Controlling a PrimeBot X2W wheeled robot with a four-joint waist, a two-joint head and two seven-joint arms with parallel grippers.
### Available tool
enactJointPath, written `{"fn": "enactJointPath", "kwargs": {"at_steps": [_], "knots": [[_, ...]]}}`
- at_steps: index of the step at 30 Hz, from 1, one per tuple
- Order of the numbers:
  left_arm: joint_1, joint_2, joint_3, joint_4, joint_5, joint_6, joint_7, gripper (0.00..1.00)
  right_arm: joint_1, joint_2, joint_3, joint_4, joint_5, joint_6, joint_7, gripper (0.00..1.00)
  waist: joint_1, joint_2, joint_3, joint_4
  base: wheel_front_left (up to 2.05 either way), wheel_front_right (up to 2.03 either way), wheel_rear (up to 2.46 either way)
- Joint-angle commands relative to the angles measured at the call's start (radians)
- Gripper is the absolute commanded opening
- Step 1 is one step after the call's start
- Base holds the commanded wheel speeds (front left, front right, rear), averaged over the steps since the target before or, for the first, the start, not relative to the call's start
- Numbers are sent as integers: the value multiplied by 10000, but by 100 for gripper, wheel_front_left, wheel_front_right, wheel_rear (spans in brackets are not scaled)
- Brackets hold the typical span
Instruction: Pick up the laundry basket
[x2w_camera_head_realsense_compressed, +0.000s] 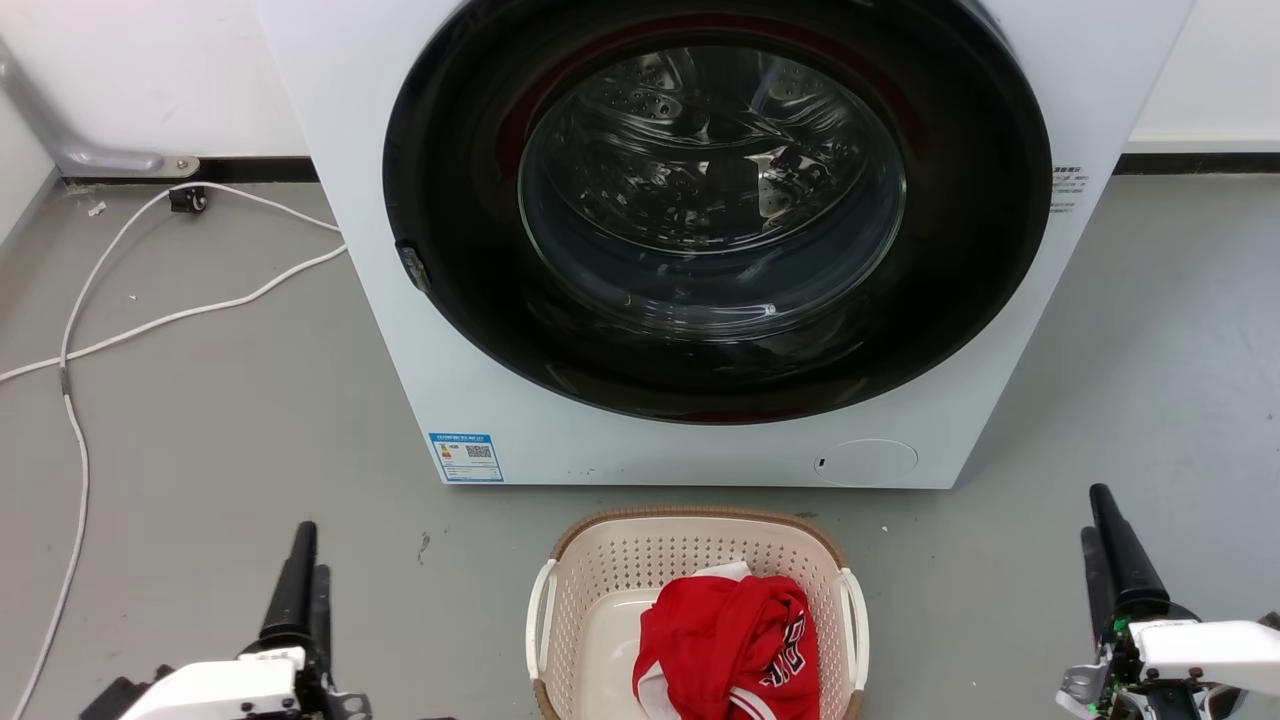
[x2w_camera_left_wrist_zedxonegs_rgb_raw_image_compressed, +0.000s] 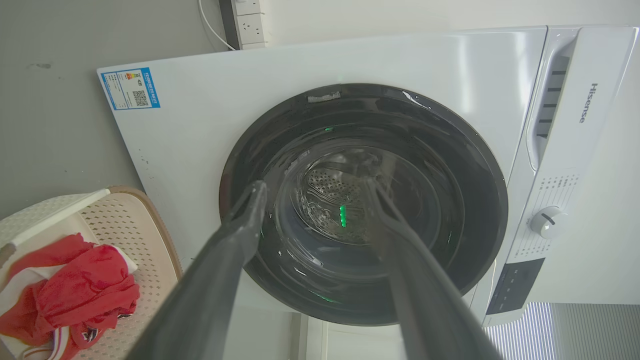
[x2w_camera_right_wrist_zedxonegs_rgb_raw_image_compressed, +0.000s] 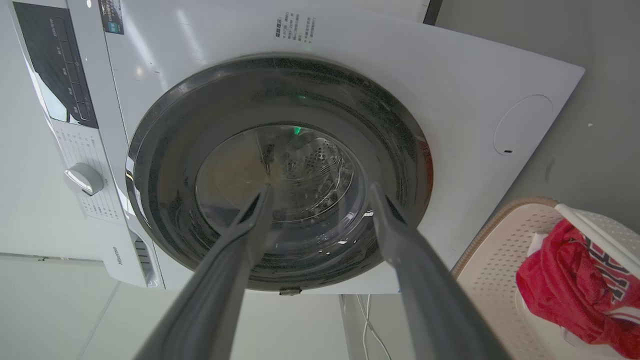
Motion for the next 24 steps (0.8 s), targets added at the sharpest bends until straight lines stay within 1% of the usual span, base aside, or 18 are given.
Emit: {"fn": "enactJointPath", "kwargs": {"at_steps": [1,7,8,9,10,14,17,20,24], "knots": [[-35,43,195,-208,192,-12,-104,100,-114,-28,-135,-220,-501,16,-96,100,0,0,0,3,0,0,0],[-10,46,736,-268,951,-14,-339,100,-102,-27,-270,-710,-2071,17,-333,100,0,0,-5,18,0,0,0],[4,47,796,-306,1291,-15,-413,100,-64,-28,-284,-881,-2683,17,-411,100,0,0,-9,22,0,0,0],[4,47,796,-306,1291,-15,-413,100,-64,-28,-284,-881,-2683,17,-411,100,0,0,-9,22,0,0,0],[3,48,867,-354,1483,-16,-455,100,-52,-28,-301,-984,-3019,17,-444,100,0,0,-9,24,0,0,0],[-4,50,1147,-687,2465,-17,-594,100,-34,-27,-230,-1454,-4271,18,-591,100,0,0,0,34,0,0,0],[6,52,1267,-1160,3307,81,-701,100,-9,-27,-147,-1818,-5086,18,-696,100,0,0,12,38,0,0,0],[116,52,1179,-1694,4073,304,-806,100,24,-27,-109,-2050,-5784,19,-796,100,0,0,20,38,0,0,0],[309,54,733,-2391,5187,518,-929,100,30,-27,48,-2443,-6831,19,-929,100,0,0,34,43,0,0,0]]}}
